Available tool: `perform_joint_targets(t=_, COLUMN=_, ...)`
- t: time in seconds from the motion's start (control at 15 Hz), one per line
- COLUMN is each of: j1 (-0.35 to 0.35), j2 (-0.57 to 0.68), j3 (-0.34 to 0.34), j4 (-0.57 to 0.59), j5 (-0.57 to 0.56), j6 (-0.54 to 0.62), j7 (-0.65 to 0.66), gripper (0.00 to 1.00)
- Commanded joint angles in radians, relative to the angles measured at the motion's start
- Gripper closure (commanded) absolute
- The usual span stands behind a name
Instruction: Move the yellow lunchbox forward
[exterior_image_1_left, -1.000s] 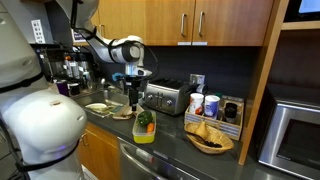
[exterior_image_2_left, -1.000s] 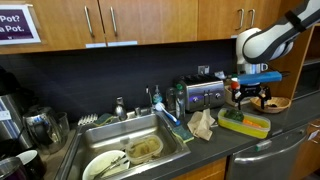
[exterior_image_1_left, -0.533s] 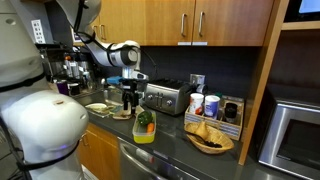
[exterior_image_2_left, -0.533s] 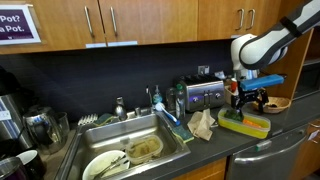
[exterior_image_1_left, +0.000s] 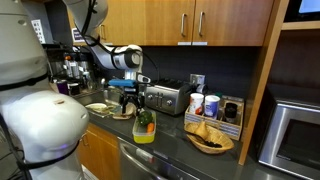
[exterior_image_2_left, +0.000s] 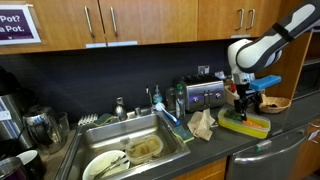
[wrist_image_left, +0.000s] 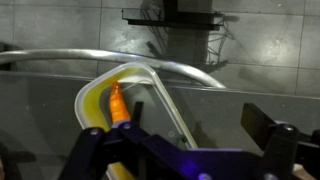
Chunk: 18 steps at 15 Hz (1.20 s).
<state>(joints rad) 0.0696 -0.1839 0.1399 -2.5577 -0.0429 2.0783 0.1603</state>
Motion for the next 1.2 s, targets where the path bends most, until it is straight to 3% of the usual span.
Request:
perform_joint_targets(t=0.0, j1=0.000, j2=0.033, j3=-0.039, j4=0.037, j5=-0.059, j6=-0.018, j7=-0.202, gripper=0.00)
perform_joint_targets(t=0.6, j1=0.011, j2=0.057, j3=-0.076, j4=0.062, j5=-0.163, j6=-0.029, j7=-0.641, gripper=0.00)
perform_joint_targets(t=1.13, j1=0.012, j2=0.051, j3=-0.076, j4=0.048, j5=-0.155, j6=-0.008, j7=-0.641, gripper=0.00)
